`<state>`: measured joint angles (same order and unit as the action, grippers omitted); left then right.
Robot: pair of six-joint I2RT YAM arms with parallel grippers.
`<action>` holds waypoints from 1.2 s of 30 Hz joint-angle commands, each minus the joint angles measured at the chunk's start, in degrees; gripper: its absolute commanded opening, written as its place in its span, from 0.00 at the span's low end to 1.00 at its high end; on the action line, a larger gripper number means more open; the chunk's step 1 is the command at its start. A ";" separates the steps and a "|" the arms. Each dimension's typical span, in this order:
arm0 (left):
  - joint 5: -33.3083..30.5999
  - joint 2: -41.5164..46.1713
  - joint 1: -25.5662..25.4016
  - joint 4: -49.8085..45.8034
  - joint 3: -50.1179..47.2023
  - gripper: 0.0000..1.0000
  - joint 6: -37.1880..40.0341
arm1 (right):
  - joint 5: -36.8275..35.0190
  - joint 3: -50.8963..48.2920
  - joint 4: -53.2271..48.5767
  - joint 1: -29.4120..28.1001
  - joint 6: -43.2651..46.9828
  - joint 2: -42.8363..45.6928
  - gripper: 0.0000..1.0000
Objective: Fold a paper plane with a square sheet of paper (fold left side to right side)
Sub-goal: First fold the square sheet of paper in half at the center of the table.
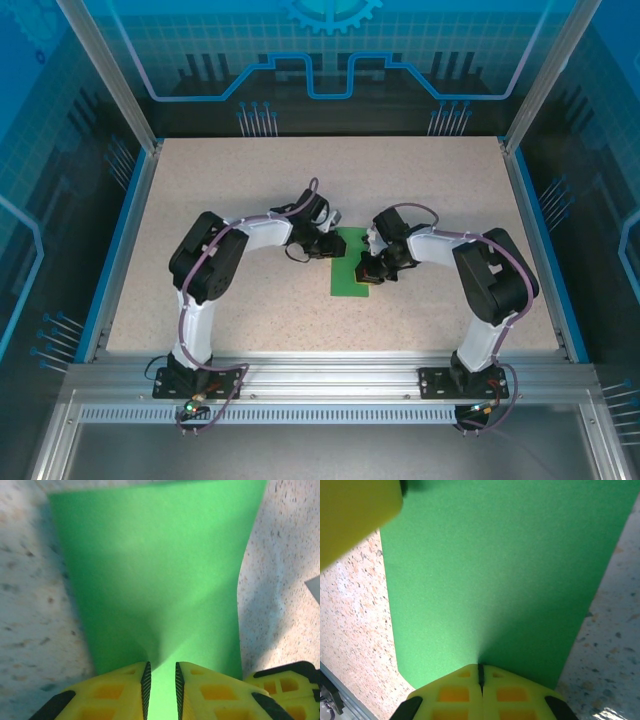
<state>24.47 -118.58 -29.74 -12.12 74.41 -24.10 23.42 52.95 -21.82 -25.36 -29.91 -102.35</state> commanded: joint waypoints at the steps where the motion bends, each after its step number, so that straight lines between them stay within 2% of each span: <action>1: -1.40 -2.21 1.68 1.22 2.68 0.24 -1.13 | -9.04 -3.29 -6.83 -0.47 1.08 -4.82 0.00; 22: -3.68 -10.15 5.22 -2.31 13.41 0.24 -1.66 | -9.64 -4.28 -6.83 -0.43 1.13 -4.57 0.01; 29: -3.57 -10.17 5.92 -2.82 13.90 0.26 -0.97 | -9.42 -4.01 -6.71 -0.47 1.08 -4.61 0.01; 36: -2.33 -8.26 7.98 -6.34 18.87 0.30 0.78 | -7.28 -3.29 -5.28 -0.38 0.84 -4.69 0.02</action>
<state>23.03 -127.15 -23.49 -15.81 90.08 -25.12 23.49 52.88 -21.63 -25.36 -29.69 -102.35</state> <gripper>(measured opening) 0.298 0.044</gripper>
